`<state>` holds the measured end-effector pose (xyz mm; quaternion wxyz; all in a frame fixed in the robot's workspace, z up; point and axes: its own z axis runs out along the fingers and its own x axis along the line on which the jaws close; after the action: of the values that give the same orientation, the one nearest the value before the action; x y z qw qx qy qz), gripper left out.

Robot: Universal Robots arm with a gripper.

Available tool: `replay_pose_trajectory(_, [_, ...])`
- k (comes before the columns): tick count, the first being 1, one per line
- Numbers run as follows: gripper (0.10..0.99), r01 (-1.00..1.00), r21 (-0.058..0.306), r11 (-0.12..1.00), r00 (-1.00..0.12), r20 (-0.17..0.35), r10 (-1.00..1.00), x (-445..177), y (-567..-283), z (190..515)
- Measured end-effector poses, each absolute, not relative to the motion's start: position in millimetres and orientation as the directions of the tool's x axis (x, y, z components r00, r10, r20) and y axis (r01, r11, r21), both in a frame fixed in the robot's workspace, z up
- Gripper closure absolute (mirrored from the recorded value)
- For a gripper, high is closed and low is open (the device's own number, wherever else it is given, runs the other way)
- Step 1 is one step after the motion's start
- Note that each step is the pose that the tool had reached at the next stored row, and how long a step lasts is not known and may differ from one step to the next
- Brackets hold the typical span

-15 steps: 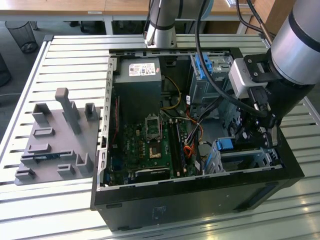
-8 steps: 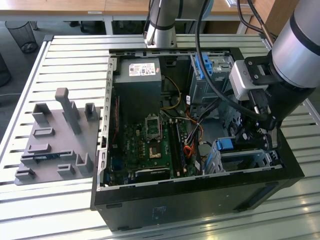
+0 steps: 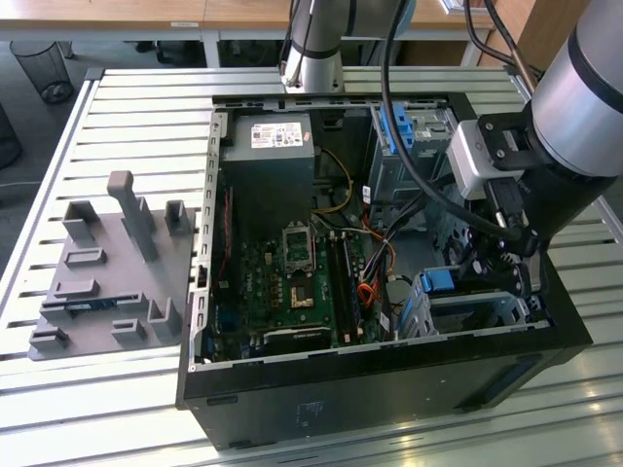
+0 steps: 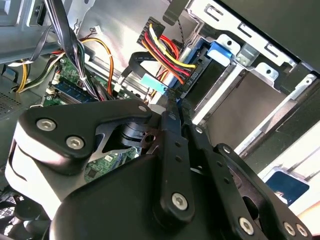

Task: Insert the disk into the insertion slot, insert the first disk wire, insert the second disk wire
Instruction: 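Insert the second disk wire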

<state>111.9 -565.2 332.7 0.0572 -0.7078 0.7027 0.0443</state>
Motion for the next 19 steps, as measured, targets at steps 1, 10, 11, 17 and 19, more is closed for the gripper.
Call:
replay_pose_trajectory(1, [0.937,-1.000,-0.019,-0.005,0.008,-0.143,-0.990,111.9,-565.5,332.7])
replay_pose_trajectory(10, [0.937,-1.000,-0.019,-0.001,0.003,-0.151,-0.989,111.9,-566.0,331.5])
replay_pose_trajectory(11, [0.937,-1.000,-0.019,0.000,0.003,-0.151,-0.989,111.9,-566.1,331.3])
replay_pose_trajectory(17, [0.937,-1.000,-0.019,0.002,0.001,-0.151,-0.989,111.9,-566.1,330.8])
replay_pose_trajectory(19, [0.937,-1.000,-0.019,0.002,0.001,-0.151,-0.988,111.9,-566.1,330.9])
